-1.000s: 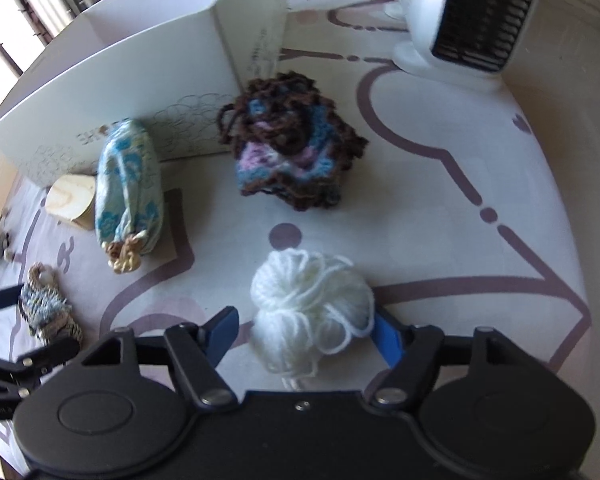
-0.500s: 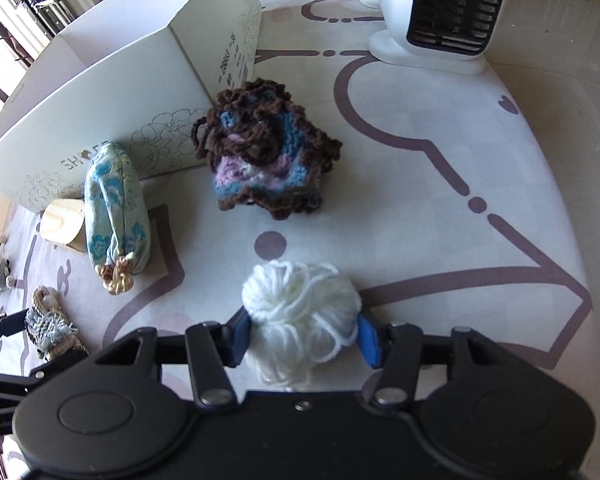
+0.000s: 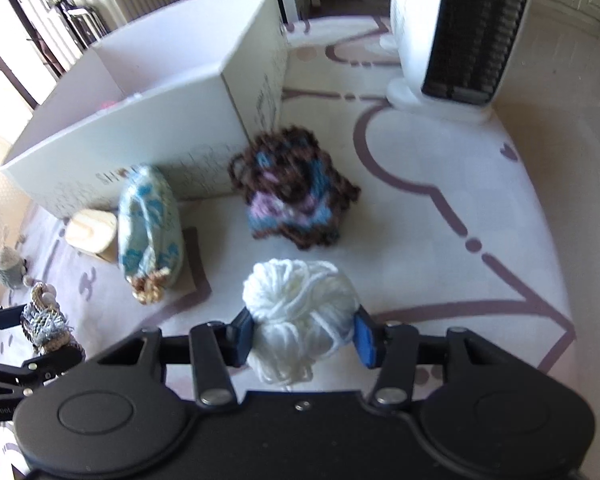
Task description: Organize objects
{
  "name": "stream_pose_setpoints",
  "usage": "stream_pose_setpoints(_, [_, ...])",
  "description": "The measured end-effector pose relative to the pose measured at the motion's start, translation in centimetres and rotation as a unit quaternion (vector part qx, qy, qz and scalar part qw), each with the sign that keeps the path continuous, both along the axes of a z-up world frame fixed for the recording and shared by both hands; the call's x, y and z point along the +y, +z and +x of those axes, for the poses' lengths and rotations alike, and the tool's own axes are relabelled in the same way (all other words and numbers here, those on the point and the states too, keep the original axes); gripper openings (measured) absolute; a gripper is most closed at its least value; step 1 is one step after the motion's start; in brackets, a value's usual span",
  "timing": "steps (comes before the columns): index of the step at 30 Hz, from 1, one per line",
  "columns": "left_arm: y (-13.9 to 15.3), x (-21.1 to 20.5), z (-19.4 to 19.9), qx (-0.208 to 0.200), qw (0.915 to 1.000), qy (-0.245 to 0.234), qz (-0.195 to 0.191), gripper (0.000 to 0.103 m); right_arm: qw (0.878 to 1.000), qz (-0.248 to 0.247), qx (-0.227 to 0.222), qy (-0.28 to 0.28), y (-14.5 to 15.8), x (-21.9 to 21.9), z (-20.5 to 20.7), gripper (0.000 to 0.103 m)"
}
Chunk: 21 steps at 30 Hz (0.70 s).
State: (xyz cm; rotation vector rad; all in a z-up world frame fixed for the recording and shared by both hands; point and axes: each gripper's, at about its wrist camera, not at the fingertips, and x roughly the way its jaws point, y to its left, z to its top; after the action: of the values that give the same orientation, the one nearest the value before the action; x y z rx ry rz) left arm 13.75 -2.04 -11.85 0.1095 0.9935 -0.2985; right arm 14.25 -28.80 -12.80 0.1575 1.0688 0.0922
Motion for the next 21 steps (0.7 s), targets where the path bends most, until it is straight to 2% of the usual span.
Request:
stream_pose_setpoints(11, [6.6,0.4,-1.1,-0.047,0.9966,0.064,-0.022,0.084,0.996,0.005,-0.082,0.032,6.2,3.5,-1.8,0.051])
stream_pose_setpoints(21, [10.3,0.4,-2.6,-0.080,0.9918,0.100,-0.010,0.084,0.991,0.006,-0.126,0.043,10.6,6.0,-3.8,0.051])
